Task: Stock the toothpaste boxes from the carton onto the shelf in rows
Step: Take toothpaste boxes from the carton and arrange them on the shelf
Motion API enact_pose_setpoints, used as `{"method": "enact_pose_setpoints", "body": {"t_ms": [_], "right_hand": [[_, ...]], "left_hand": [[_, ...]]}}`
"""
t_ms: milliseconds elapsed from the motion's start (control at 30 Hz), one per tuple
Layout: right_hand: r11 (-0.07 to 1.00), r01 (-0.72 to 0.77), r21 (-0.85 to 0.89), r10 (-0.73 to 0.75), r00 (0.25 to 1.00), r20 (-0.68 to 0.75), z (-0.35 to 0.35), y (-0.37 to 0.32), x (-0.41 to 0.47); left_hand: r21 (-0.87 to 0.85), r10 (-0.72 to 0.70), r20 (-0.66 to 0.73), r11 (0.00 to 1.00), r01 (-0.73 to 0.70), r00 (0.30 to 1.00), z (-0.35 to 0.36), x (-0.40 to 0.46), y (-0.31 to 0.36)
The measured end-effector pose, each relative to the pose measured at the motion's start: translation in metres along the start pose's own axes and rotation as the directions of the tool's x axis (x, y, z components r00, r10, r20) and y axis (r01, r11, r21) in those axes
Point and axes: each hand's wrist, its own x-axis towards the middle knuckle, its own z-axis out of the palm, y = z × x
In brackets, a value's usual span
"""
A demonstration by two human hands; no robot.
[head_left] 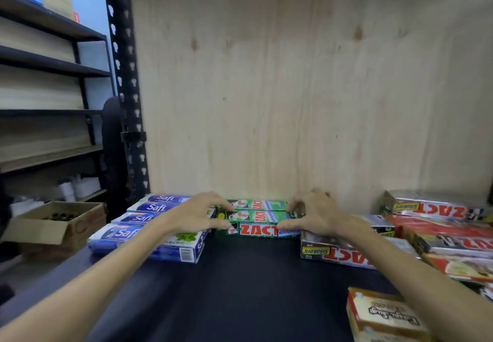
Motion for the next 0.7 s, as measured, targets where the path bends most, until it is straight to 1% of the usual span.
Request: {"method": "enact_pose_setpoints", "body": {"t_ms": [67, 100, 233, 367, 400, 467, 533, 600, 700], "right_hand": [[1.000, 0.011, -0.005, -0.011, 1.000, 0.004, 0.001, 0.005, 0.005], [1.000, 0.010, 0.006, -0.010, 1.000, -0.002, 0.003, 0.006, 0.005], [0.989, -0.037, 0.141, 0.042, 0.999, -0.033, 0.011, 0.008, 0.002], [0.975, -0.065, 0.215, 0.090, 0.990, -0.110, 0.013, 0.004, -0.003], [0.965, -0.075, 0.252, 0.102, 0.990, -0.096, 0.013, 0.005, -0.002], [0.939, -0.114, 0.324, 0.125, 0.992, -0.016, 0.013, 0.008, -0.001], [0.925, -0.147, 0.351, 0.141, 0.989, 0.041, 0.014, 0.011, 0.001], [0.917, -0.156, 0.368, 0.145, 0.988, 0.057, 0.016, 0.014, 0.002], [0.932, -0.169, 0.320, 0.156, 0.986, 0.066, 0.015, 0.014, 0.002]], "left_hand": [[0.024, -0.006, -0.013, 1.000, 0.006, 1.000, 0.002, 0.004, 0.000], [0.010, -0.016, -0.029, 1.000, 0.016, 0.999, 0.002, 0.005, 0.000], [-0.116, -0.041, -0.107, 0.993, 0.029, 0.993, 0.006, 0.001, 0.000], [-0.086, -0.090, -0.115, 0.993, 0.080, 0.989, 0.006, 0.001, -0.002], [-0.080, -0.095, -0.118, 0.993, 0.086, 0.988, 0.006, 0.001, -0.002], [-0.081, -0.104, -0.128, 0.992, 0.094, 0.986, 0.005, 0.002, -0.001], [-0.078, -0.109, -0.143, 0.992, 0.099, 0.984, 0.003, 0.003, -0.001], [-0.083, -0.111, -0.153, 0.992, 0.099, 0.982, 0.001, 0.004, -0.002], [-0.086, -0.117, -0.147, 0.991, 0.105, 0.982, 0.001, 0.004, -0.004]]}}
